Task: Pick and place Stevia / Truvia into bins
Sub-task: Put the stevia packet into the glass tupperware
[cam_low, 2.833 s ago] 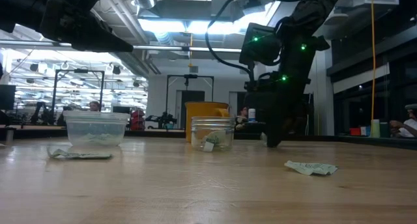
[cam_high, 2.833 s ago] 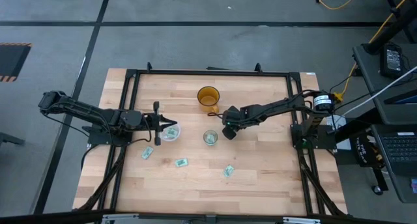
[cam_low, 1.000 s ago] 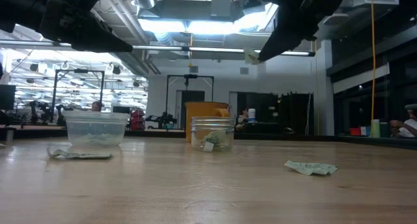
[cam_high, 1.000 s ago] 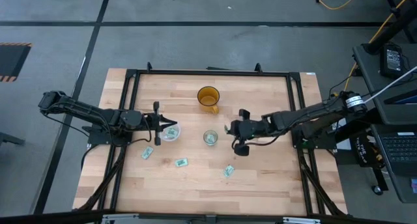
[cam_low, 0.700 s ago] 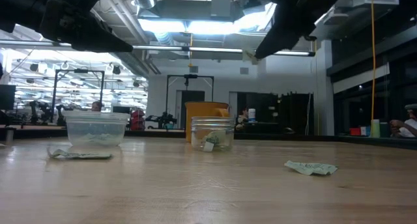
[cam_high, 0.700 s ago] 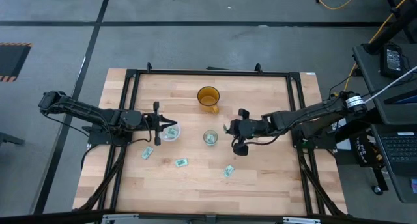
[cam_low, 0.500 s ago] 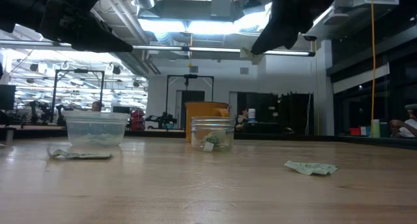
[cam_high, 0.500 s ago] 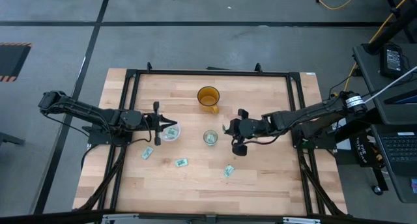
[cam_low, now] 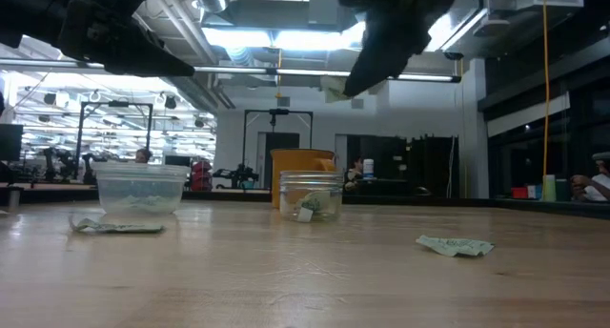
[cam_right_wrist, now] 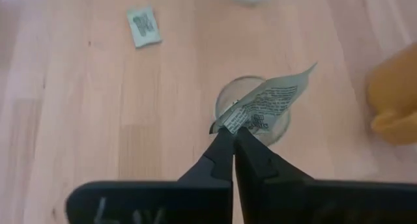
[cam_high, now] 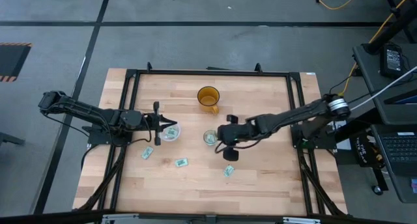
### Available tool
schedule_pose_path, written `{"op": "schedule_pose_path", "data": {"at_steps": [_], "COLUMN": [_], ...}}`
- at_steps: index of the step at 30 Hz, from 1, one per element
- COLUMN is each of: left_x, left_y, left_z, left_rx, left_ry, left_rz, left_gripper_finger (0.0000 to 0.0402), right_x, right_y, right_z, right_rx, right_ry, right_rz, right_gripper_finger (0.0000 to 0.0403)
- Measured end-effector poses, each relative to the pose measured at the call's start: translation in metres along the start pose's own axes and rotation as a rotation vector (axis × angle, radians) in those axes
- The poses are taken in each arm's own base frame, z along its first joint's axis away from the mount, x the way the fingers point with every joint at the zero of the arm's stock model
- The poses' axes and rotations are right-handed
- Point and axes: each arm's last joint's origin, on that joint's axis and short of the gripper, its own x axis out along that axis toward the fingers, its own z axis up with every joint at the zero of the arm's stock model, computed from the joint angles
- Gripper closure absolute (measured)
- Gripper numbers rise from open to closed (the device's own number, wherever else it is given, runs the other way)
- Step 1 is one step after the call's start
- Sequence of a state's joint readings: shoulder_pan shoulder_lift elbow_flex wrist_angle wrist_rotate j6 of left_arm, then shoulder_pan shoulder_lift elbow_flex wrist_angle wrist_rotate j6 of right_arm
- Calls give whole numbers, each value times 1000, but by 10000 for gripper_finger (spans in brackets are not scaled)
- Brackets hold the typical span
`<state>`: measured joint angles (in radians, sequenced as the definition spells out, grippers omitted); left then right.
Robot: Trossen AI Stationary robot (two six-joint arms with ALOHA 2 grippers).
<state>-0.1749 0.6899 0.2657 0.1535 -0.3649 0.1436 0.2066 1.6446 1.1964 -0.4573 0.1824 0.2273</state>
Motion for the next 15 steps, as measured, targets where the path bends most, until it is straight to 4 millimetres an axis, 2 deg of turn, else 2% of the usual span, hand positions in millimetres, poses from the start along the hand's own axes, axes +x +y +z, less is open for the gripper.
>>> {"op": "schedule_pose_path", "data": {"at_steps": [4,9,15], "left_x": [0,0,0], "left_y": [0,0,0], "left_z": [0,0,0], "left_rx": [0,-1,0], "left_ry": [0,0,0], "left_rz": [0,0,0], "left_gripper_finger": [398,399,396], "right_x": [10,23,31], "right_y": [5,15,21], "right_z": [15,32,44], "right_rx": [-18,-21,-21], "right_ry": [123,234,352], "right_rz": [-26,52,73], "right_gripper_finger": [403,403,403]}}
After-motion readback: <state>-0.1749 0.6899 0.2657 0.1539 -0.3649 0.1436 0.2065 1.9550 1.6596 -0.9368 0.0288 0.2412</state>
